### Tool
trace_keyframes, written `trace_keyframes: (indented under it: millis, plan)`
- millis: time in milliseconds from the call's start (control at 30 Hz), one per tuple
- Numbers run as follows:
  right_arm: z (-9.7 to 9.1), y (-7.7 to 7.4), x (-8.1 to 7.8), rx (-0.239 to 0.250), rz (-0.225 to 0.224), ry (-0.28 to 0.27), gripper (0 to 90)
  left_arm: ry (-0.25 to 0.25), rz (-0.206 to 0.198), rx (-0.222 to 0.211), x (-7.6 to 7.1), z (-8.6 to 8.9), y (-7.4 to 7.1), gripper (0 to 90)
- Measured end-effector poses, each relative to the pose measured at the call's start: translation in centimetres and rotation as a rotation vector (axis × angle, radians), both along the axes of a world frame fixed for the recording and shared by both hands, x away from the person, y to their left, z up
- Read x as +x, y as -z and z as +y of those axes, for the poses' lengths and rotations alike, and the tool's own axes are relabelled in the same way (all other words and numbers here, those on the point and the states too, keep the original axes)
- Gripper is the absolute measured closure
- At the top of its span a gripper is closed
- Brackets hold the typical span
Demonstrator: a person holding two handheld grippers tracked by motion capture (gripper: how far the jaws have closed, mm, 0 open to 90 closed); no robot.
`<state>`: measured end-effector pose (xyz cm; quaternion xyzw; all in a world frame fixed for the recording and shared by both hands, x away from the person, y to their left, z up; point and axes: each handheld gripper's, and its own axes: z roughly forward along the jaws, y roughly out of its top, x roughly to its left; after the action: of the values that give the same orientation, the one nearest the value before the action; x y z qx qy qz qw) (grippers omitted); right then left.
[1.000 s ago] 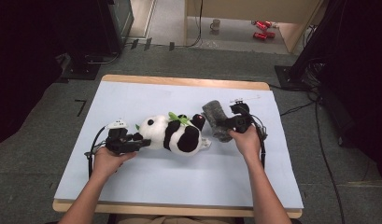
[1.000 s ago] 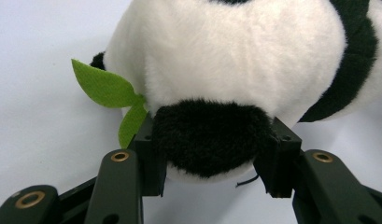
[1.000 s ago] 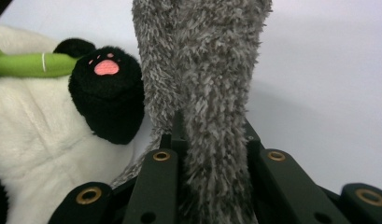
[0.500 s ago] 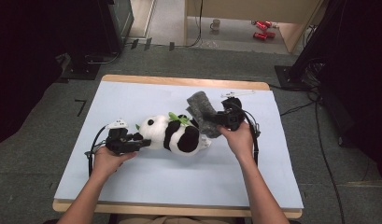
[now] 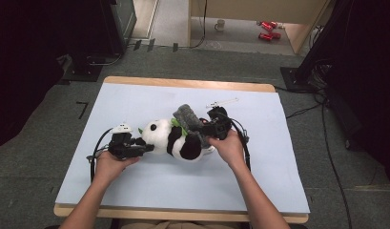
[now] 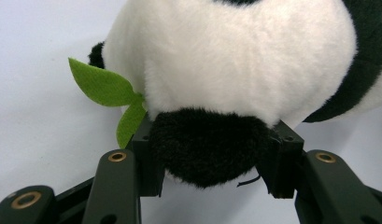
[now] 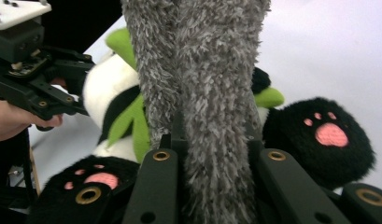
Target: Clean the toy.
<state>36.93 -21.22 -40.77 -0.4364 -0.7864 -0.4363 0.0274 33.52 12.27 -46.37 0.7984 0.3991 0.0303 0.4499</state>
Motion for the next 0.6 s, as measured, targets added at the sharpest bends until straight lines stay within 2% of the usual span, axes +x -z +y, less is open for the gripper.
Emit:
trace_keyframes:
  millis: [67,133,433,600]
  plan:
    - [-0.3,0.5,0.0,-0.008,0.000,0.004,76.1,-0.004,0.010,0.001,0.0,-0.1,-0.1,50.0]
    - [-0.7,0.9,0.1,0.004,0.011,0.012,75.9,-0.007,0.014,0.000,0.0,-0.1,-0.1,50.0]
    - [-1.8,1.4,-0.2,-0.059,0.008,0.057,76.0,-0.009,0.043,-0.021,0.5,0.0,-0.3,50.1]
    - [-2.6,1.8,-0.5,-0.075,0.005,0.081,76.1,-0.005,0.055,-0.022,0.8,0.0,-0.4,50.1]
